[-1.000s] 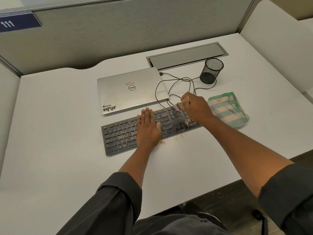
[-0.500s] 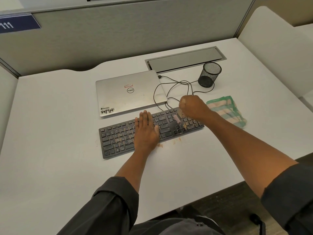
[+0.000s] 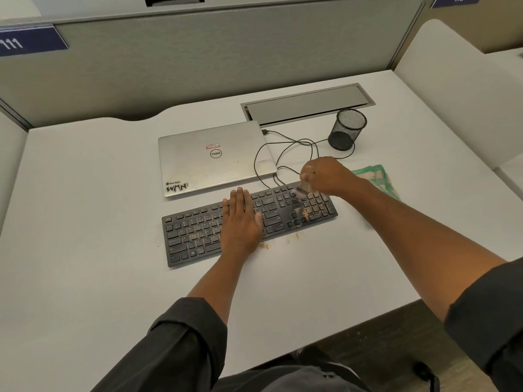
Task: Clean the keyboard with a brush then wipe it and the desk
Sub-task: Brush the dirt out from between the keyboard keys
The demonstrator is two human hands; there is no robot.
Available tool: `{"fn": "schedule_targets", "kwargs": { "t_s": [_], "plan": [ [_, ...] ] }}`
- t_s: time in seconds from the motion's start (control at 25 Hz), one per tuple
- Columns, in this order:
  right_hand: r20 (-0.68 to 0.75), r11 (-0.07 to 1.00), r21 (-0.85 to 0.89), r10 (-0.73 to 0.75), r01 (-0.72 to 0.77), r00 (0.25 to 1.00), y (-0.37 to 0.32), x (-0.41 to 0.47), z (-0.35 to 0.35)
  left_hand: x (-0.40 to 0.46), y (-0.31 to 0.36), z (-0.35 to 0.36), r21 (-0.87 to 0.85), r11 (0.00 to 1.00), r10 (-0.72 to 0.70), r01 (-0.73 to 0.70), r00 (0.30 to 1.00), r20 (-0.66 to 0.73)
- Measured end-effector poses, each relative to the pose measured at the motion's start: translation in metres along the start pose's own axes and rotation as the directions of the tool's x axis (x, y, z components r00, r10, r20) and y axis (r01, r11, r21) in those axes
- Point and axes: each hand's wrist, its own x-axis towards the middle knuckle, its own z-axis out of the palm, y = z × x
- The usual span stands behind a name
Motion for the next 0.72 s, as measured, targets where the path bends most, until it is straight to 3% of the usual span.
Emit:
{"fn": "schedule_targets", "kwargs": {
  "t_s": [0.12, 0.28, 0.36, 0.6, 0.72],
  "plan": [
    [-0.004, 0.999, -0.041, -0.017, 0.017, 1.000, -0.004, 0.002, -0.007, -0.001, 0.000, 0.000, 0.004, 1.000, -0.003, 0.003, 1.000, 0.001],
    [-0.119, 0.990, 0.139, -0.003, 0.020, 0.993, 0.000, 0.003, 0.005, 0.000, 0.000, -0.001, 0.002, 1.000, -0.001, 0.001, 1.000, 0.013],
    [-0.111, 0.980, 0.199, 0.018, 0.005, 0.994, 0.003, 0.000, 0.013, 0.000, 0.000, -0.001, 0.004, 1.000, 0.000, 0.000, 1.000, 0.010],
    [-0.026, 0.992, 0.125, 0.019, -0.015, 0.999, 0.014, -0.025, 0.029, -0.001, 0.000, -0.002, -0.005, 1.000, -0.003, 0.003, 1.000, 0.013],
    [-0.203, 0.984, 0.180, 0.027, 0.010, 0.979, 0.021, -0.020, 0.020, -0.001, 0.000, -0.001, -0.001, 1.000, 0.001, -0.001, 1.000, 0.017]
  ]
}}
